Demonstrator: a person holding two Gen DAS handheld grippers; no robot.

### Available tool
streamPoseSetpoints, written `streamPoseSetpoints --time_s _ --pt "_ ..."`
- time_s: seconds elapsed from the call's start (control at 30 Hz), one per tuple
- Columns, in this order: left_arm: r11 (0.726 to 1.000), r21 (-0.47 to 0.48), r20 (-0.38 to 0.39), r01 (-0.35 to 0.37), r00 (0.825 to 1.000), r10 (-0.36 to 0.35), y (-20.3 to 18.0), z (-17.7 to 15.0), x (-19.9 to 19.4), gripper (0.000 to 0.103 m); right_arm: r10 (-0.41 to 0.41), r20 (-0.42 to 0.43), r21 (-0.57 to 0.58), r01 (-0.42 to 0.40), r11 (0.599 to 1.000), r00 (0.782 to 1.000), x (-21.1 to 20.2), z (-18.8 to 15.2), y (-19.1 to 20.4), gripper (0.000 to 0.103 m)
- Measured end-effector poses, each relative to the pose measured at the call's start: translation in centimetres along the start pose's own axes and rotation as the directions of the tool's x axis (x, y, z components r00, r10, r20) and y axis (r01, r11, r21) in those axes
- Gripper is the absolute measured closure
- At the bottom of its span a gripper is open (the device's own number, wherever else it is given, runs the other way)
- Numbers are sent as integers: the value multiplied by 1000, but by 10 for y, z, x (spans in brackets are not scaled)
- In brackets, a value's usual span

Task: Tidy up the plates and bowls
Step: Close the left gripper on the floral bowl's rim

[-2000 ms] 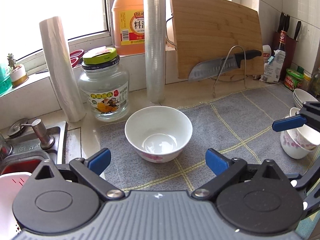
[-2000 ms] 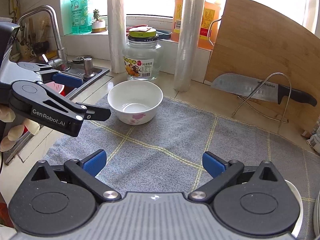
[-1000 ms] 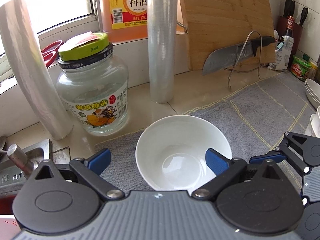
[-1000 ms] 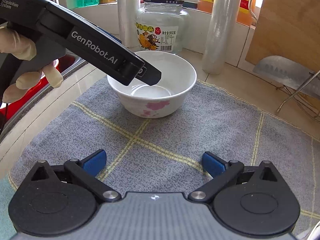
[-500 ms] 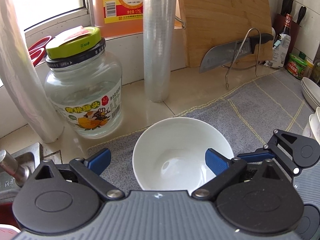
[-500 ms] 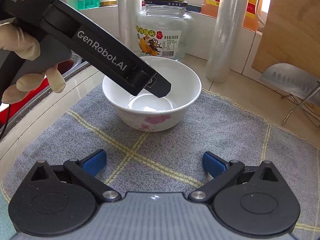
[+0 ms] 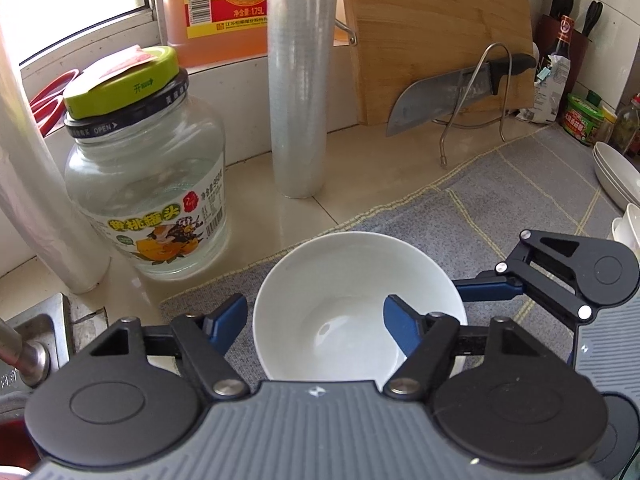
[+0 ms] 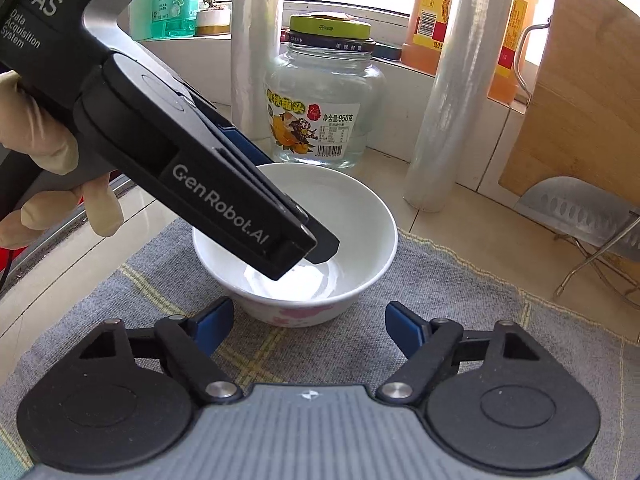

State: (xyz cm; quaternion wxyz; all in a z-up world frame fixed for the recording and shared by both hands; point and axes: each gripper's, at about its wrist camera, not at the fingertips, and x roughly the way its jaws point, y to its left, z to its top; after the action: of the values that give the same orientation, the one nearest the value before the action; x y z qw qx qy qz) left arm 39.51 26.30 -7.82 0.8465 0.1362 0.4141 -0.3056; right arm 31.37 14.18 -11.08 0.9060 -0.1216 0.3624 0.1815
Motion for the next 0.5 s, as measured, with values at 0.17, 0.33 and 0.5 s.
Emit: streamPoseSetpoints --time_s 0.17,0.33,0.5 --pt "1000 -1 -11 14 1000 -14 0 2 4 37 4 8 -23 -4 1000 1000 -2 1 4 23" --pt "1000 3 -16 17 1000 -17 1 3 7 39 5 15 -27 -5 1000 1000 -5 1 7 23" --pt "1000 6 -25 16 1000 -16 2 3 9 41 2 35 -46 -1 999 999 -9 3 9 23"
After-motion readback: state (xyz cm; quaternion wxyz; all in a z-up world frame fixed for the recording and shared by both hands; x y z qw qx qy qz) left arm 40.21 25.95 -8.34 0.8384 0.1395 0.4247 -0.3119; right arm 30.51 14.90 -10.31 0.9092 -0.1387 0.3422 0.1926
